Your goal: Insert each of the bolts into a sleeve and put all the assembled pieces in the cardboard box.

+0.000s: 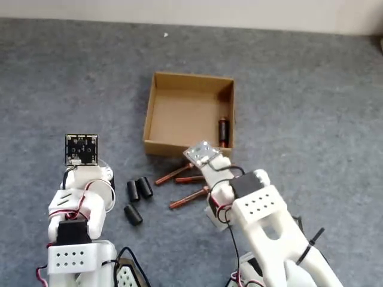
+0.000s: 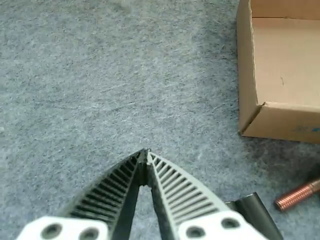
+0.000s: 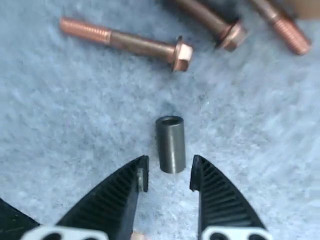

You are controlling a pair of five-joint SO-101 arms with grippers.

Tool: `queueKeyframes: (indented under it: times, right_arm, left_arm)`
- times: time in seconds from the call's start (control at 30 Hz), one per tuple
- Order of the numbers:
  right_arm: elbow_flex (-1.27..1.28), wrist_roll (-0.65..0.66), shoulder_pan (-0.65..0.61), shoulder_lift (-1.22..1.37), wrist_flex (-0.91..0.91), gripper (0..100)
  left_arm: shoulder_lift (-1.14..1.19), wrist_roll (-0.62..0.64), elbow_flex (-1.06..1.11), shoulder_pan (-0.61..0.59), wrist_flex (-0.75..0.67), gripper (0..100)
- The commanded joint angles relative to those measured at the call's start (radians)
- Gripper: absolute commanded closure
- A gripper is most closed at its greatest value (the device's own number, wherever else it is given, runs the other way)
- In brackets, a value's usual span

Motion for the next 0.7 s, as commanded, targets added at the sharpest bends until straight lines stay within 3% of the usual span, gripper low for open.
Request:
queueKeyframes:
  times: [0.0,0.3,0.47,0.6,0.67]
  right_arm:
    - [0.025,0.012,-0.018,0.008,-0.079,86.7]
    - [0.137,0.012,-0.007,0.177,-0.295,86.7]
    - [0.136,0.011,0.031,0.246,-0.328,87.0]
    - [0.136,0.057,0.031,0.232,-0.328,99.3]
    - [0.136,0.104,0.036,0.211,-0.312,98.5]
  left_arm:
    - [-0.008,-0.012,-0.007,-0.01,-0.032,99]
    - [-0.008,-0.012,-0.007,-0.01,-0.032,99]
    - [-0.008,-0.012,-0.005,-0.01,-0.032,99]
    - [-0.008,-0.012,-0.005,-0.01,-0.032,99]
    - [-0.008,-0.012,-0.005,-0.01,-0.032,99]
